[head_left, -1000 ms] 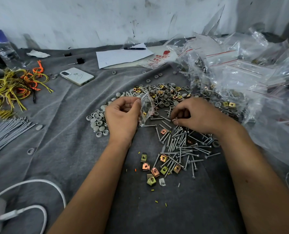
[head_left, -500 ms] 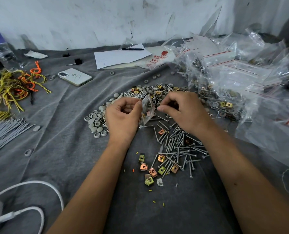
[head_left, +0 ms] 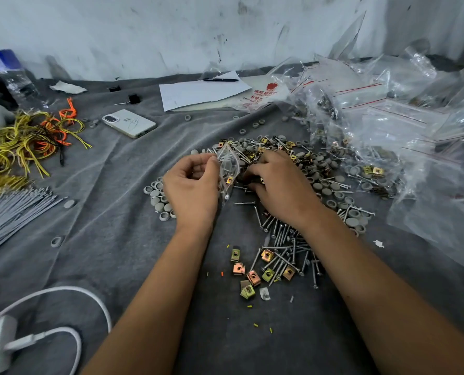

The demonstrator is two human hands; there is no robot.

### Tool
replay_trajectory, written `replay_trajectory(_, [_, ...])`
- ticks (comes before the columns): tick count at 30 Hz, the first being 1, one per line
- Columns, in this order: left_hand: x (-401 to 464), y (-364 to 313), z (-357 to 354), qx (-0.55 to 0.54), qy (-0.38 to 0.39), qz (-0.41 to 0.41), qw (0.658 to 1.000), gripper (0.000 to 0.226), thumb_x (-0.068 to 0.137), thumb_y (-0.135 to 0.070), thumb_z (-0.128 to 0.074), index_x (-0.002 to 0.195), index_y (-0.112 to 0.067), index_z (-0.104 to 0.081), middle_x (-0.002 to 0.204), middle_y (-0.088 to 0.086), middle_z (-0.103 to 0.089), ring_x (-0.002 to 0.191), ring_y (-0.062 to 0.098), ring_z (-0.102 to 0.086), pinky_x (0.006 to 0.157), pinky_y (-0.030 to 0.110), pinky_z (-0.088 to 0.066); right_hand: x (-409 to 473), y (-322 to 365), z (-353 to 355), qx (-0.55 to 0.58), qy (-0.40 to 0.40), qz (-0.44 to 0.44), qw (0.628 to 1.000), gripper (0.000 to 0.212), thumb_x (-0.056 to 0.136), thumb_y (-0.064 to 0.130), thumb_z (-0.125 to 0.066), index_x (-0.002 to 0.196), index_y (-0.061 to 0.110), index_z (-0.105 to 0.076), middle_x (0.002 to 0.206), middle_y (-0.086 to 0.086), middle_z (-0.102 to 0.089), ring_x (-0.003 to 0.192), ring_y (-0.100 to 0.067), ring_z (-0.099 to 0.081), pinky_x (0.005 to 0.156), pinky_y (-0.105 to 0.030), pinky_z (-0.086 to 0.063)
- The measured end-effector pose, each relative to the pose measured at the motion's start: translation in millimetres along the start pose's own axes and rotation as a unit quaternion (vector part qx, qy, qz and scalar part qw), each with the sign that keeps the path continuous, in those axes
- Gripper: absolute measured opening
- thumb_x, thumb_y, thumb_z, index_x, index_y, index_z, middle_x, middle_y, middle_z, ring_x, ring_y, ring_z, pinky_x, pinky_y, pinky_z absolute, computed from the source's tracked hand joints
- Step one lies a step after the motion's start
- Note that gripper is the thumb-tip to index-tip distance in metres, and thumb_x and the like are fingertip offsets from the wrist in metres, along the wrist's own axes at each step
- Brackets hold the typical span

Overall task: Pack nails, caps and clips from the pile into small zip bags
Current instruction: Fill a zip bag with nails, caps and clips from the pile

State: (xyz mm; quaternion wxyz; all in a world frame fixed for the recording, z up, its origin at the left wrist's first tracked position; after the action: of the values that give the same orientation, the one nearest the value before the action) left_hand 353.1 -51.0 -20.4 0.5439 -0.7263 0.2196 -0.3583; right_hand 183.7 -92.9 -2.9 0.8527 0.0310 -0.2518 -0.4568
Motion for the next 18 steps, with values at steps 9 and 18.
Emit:
replay_trajectory(9, [1,1,0,0.000,0.008,0.009,1.000,0.018,0.090,-0.005,-0.075,0.081,-0.021,-0.078,0.075,-0.003,-0.076,0.066,0.006,-0.064,0.064,0.021,-0.054,1,1,-5,-0.038,0.014,0.002,0.999,0.029,0.098,0.034,-0.064,0.113,0.011,-0.073,0.116,-0.003,-0.057,0.119,-0.023,-0.043,0.098,-0.043,-0.049])
replay_trajectory(18, [0,2,1,0.001,0.005,0.011,1.000,0.017,0.089,-0.007,-0.075,0.080,-0.021,-0.078,0.074,-0.004,-0.075,0.064,0.006,-0.062,0.063,0.023,-0.053,-9,-15,4,0.032,-0.029,-0.023,0.999,0.010,0.093,0.028,-0.070,0.094,0.018,-0.069,0.105,-0.001,-0.060,0.111,-0.019,-0.040,0.090,-0.030,-0.036])
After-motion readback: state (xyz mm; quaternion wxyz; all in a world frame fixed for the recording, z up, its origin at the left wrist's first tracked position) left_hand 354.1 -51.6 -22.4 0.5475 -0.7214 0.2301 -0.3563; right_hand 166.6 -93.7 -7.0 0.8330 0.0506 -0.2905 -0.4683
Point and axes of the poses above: each hand's wrist, its own x-axis towards the middle knuckle, its own z-axis out of the back of the hand, y = z × x, the point moved 7 cm from there along x, towards the middle knuckle
